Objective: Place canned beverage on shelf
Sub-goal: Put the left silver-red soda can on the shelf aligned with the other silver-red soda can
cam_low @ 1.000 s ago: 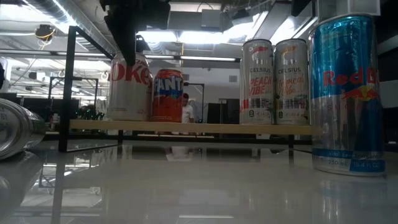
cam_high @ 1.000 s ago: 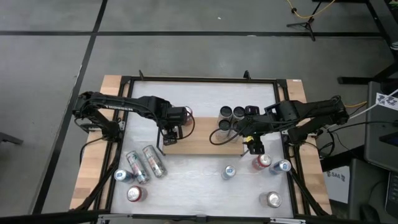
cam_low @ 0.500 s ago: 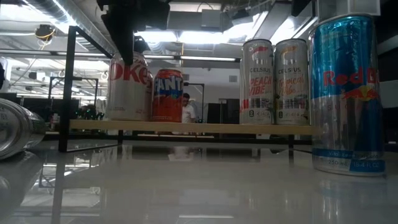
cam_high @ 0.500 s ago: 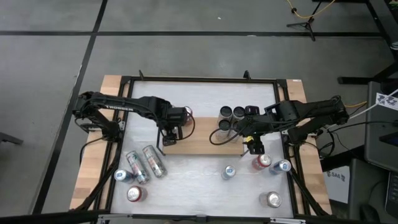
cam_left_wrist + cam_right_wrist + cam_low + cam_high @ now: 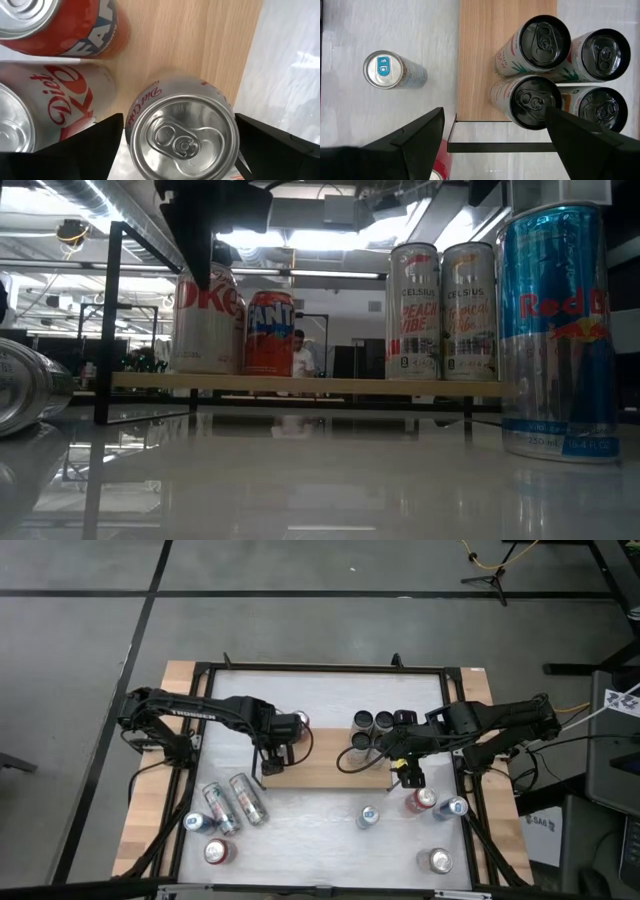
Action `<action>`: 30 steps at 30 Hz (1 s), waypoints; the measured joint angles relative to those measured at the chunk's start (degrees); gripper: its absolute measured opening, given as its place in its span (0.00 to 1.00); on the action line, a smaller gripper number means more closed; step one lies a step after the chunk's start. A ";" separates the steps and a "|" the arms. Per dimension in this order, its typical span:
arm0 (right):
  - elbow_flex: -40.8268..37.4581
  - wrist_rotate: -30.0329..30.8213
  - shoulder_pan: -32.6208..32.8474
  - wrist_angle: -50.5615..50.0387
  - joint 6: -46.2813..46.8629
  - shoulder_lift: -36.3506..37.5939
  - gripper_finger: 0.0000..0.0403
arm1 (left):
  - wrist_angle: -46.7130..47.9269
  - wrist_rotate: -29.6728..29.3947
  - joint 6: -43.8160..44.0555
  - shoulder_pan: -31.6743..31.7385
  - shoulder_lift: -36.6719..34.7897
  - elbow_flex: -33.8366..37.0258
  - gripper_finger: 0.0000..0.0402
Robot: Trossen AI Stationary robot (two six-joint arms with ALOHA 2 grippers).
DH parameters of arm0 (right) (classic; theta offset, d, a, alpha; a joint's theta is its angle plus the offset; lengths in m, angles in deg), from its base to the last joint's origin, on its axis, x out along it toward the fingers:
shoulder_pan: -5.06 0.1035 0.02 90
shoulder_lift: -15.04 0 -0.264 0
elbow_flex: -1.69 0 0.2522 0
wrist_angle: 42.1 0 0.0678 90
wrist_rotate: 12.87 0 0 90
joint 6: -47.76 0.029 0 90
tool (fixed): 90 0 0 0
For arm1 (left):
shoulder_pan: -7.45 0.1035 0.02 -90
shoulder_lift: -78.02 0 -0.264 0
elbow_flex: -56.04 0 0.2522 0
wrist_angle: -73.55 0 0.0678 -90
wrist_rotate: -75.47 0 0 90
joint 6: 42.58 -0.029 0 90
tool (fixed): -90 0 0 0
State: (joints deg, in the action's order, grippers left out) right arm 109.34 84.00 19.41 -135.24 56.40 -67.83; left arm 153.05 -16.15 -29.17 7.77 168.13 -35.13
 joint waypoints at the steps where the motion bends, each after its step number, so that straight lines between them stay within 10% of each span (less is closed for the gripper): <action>1: 0.00 -0.02 0.00 0.00 0.00 0.00 0.85 | -0.06 0.01 0.01 0.00 -0.04 -0.02 0.90; 30: 0.00 -0.02 0.00 0.00 0.01 0.00 0.85 | -0.42 -0.20 4.99 -1.22 -0.17 -17.98 0.90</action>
State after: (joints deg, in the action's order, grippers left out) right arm 109.34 83.98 19.41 -135.24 56.41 -67.83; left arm 152.63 -16.34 -24.18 6.55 167.95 -53.11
